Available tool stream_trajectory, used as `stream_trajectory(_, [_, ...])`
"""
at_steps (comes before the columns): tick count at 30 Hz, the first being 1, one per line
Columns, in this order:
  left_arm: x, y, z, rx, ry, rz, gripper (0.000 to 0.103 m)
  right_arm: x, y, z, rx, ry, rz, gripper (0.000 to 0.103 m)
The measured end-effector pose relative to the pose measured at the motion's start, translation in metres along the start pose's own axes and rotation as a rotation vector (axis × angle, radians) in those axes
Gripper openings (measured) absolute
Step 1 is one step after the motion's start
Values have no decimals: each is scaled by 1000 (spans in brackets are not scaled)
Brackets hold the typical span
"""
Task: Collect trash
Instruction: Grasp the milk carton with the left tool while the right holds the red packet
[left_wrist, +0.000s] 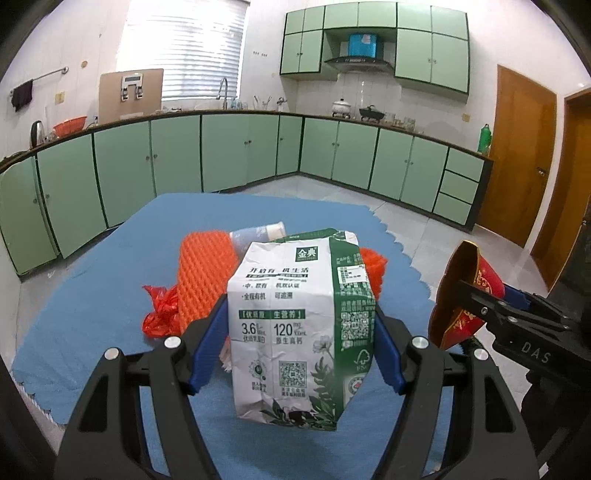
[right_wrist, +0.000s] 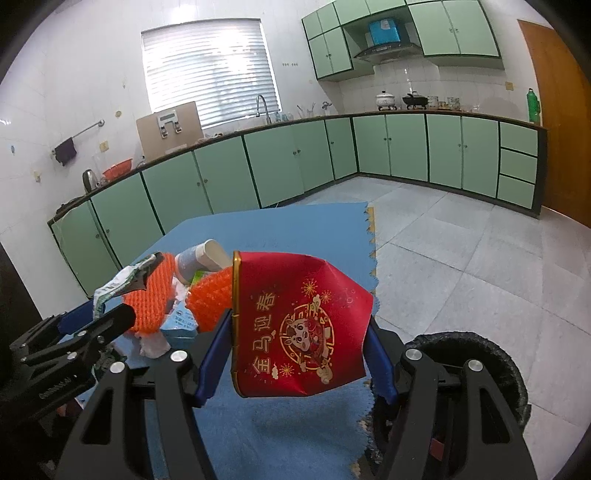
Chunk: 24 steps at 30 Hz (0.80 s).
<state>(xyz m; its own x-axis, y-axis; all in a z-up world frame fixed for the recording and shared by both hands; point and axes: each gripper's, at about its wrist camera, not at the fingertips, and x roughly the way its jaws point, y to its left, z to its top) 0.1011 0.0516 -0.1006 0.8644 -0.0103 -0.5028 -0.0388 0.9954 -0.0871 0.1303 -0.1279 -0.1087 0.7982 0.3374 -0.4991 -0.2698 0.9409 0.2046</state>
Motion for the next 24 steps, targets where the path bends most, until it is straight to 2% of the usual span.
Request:
stream_trajectory(14, [-8, -41, 12, 35, -47, -89, 68, -38, -25, 10, 25, -55, -55, 65])
stream_trajectory(24, [3, -90, 12, 76, -52, -172, 68, -64, -68, 14, 68, -84, -140, 65])
